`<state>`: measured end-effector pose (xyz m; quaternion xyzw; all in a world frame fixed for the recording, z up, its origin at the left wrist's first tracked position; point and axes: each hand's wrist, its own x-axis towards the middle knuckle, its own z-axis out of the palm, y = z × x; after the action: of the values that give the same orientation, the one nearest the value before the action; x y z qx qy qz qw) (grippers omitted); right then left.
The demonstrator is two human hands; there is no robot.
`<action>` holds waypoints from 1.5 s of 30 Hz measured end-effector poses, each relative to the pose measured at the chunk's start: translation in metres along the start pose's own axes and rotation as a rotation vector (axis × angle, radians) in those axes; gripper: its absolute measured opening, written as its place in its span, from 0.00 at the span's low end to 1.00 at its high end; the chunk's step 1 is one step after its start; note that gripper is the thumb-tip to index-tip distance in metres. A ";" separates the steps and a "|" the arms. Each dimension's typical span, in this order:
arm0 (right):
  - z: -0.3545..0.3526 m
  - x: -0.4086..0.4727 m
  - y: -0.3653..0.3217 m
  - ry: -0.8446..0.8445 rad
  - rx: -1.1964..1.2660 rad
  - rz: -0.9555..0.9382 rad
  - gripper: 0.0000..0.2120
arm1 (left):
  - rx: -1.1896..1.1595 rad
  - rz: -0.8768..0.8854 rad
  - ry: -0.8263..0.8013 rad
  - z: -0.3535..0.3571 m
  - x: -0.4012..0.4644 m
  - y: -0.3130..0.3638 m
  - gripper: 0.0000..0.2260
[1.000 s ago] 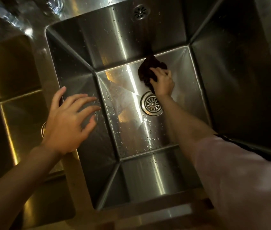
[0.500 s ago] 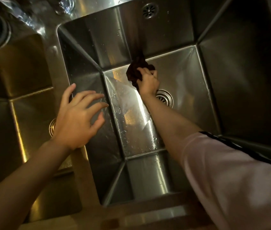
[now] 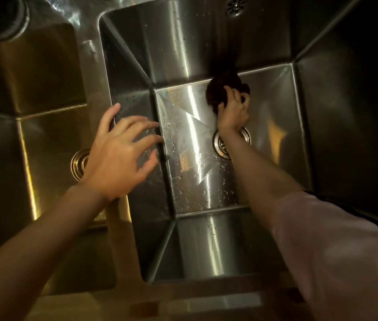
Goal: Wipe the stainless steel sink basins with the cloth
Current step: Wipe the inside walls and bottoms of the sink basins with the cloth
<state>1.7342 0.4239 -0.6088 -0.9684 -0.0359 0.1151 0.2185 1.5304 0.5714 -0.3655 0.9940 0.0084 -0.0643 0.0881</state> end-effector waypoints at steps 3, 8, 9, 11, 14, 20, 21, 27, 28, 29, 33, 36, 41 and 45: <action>0.016 -0.013 -0.024 -0.059 -0.010 -0.090 0.23 | 0.003 0.007 0.010 0.000 0.001 0.000 0.15; 0.044 -0.044 -0.052 -0.150 -0.051 -0.232 0.27 | 0.012 0.006 0.023 0.000 0.000 -0.001 0.14; 0.047 -0.045 -0.054 -0.157 -0.049 -0.252 0.27 | 0.013 0.005 0.022 0.000 0.000 0.000 0.14; 0.049 -0.043 -0.056 -0.149 -0.030 -0.252 0.26 | 0.015 0.002 0.022 -0.001 0.000 0.000 0.14; 0.050 -0.041 -0.057 -0.132 -0.048 -0.237 0.26 | 0.013 -0.003 0.023 -0.001 0.001 -0.001 0.14; 0.046 -0.044 -0.063 -0.212 -0.160 -0.338 0.22 | -0.005 -0.006 0.022 -0.001 0.001 -0.001 0.14; 0.044 -0.046 -0.062 -0.250 -0.182 -0.400 0.22 | -0.006 -0.008 0.023 -0.001 0.001 -0.001 0.14; 0.039 -0.065 -0.034 -0.326 -0.168 -0.680 0.20 | 0.001 -0.003 0.015 -0.002 0.001 -0.001 0.14; 0.037 -0.064 -0.027 -0.303 -0.148 -0.675 0.20 | 0.000 -0.003 0.013 -0.002 0.001 -0.001 0.14; 0.035 -0.061 -0.021 -0.272 -0.122 -0.654 0.19 | -0.002 -0.003 0.014 -0.002 0.001 -0.001 0.14; 0.033 -0.044 -0.020 -0.168 0.000 -0.435 0.16 | -0.005 -0.006 0.025 -0.001 0.000 -0.002 0.14; 0.035 -0.036 -0.038 -0.148 0.077 -0.292 0.14 | -0.014 -0.007 0.029 -0.001 0.001 -0.001 0.14; 0.044 -0.037 -0.061 -0.315 0.098 -0.404 0.14 | 0.003 -0.010 0.034 -0.001 0.000 -0.001 0.15; 0.042 -0.055 -0.049 -0.359 0.153 -0.581 0.13 | 0.007 -0.016 0.042 -0.001 0.001 0.000 0.15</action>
<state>1.6700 0.4786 -0.6129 -0.8629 -0.3392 0.2188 0.3041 1.5317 0.5713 -0.3641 0.9953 0.0180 -0.0443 0.0840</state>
